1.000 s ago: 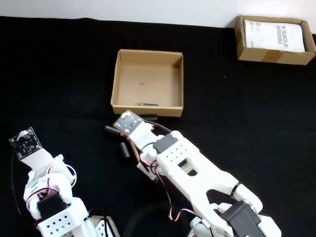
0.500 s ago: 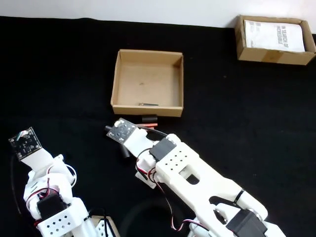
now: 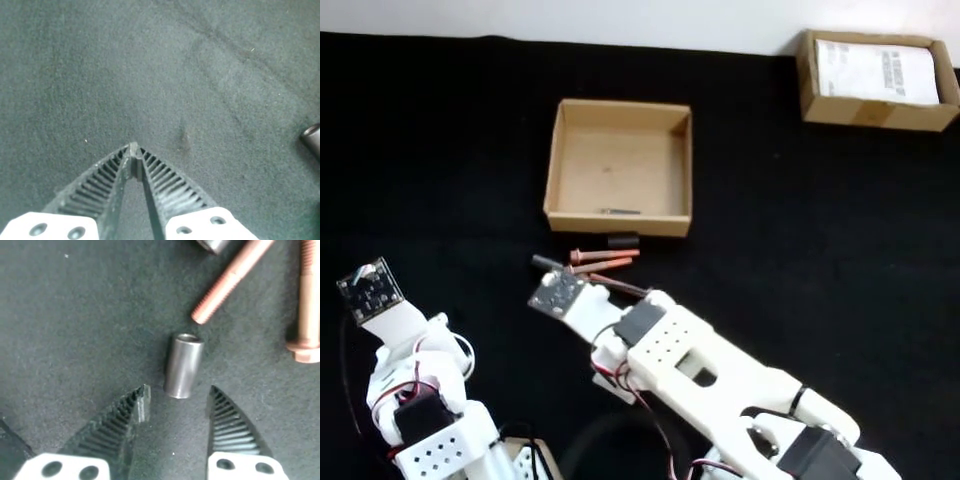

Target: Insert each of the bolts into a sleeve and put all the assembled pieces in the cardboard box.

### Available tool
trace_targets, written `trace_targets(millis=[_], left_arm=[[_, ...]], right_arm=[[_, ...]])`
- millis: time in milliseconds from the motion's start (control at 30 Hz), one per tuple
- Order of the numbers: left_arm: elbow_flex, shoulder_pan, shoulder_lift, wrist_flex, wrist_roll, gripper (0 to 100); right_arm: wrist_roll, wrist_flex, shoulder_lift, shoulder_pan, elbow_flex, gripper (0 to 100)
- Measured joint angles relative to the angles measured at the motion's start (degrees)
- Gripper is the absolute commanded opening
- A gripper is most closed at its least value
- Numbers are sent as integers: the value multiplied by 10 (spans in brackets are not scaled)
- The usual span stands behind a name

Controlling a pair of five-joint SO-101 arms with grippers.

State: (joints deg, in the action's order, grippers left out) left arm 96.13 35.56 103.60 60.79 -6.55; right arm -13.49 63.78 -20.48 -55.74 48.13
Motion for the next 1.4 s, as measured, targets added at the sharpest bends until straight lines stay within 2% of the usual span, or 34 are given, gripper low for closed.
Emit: trace_targets(millis=[300,667,733,933,1200,1400], left_arm=[[0,0,0,0,0,8],[0,0,0,0,0,8],[0,0,0,0,0,8],[0,0,0,0,0,8],[0,0,0,0,0,8],[0,0,0,0,0,8]], right_arm=[[0,-1,50,0,-6,282],[-1,-1,163,1,-94,279],[-1,-1,178,1,-105,239],[-1,-3,193,18,-107,5],[-1,-4,193,51,-107,6],[-1,72,163,59,-181,6]])
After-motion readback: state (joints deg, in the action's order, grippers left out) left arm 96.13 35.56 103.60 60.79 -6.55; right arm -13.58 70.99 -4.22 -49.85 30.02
